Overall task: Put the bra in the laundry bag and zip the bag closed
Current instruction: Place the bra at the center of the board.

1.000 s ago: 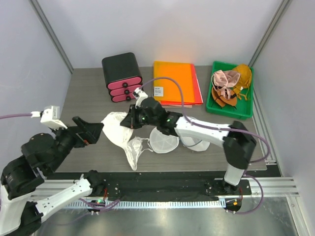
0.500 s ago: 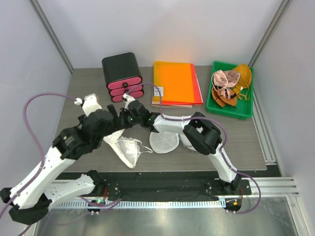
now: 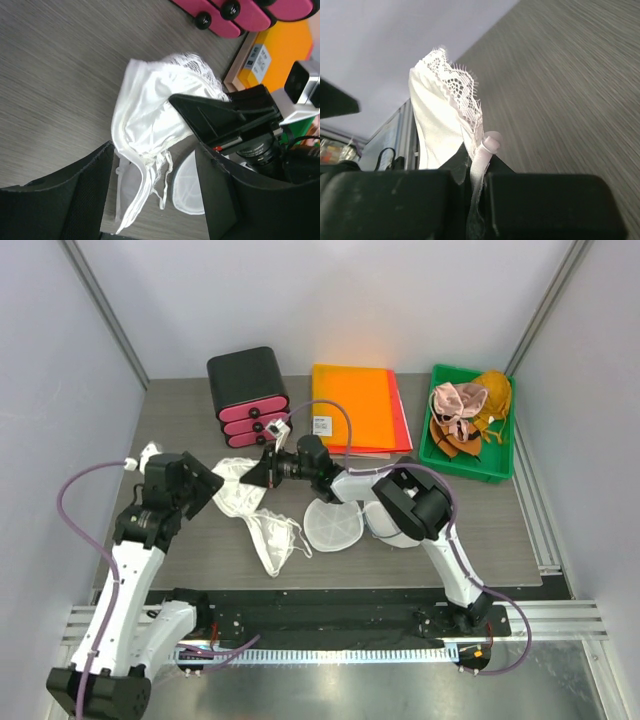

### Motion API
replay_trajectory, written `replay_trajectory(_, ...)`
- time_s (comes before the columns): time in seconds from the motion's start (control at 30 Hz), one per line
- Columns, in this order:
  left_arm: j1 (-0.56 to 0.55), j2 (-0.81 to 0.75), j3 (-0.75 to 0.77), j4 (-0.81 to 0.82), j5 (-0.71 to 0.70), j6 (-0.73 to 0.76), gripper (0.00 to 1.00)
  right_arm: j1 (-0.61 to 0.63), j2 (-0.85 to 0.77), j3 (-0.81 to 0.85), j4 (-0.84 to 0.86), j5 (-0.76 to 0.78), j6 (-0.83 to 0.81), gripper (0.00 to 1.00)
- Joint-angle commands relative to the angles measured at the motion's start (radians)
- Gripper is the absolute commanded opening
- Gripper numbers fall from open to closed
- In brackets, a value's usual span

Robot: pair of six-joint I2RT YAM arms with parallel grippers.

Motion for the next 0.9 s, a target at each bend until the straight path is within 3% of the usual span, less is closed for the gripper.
replay_trajectory(0.0,0.127,-0.079,-0.073,0.171,0.214,-0.019,0.66,-0.002,0.052,0.019,0.305,-0.136,0.098,0.01)
replay_trajectory(0.07,0.147,-0.088,-0.125,0.196,0.232,-0.018,0.66,-0.008,0.072,0.022,0.379,-0.147,0.149,0.01)
replay_trajectory(0.27,0.147,-0.153,-0.254,0.223,0.108,-0.016,0.73,-0.012,0.090,0.045,0.420,-0.182,0.207,0.01)
replay_trajectory(0.43,0.148,-0.203,-0.361,0.334,0.070,-0.041,0.68,-0.020,0.103,0.059,0.449,-0.206,0.264,0.01)
replay_trajectory(0.6,0.147,-0.193,-0.443,0.534,0.143,-0.024,0.64,-0.020,0.124,0.074,0.468,-0.231,0.312,0.01)
replay_trajectory(0.8,0.147,-0.151,-0.434,0.610,0.131,0.044,0.47,-0.014,0.126,0.083,0.398,-0.233,0.307,0.01)
replay_trajectory(0.87,0.147,-0.139,-0.420,0.624,0.140,0.050,0.28,0.000,0.120,0.094,0.354,-0.233,0.286,0.02)
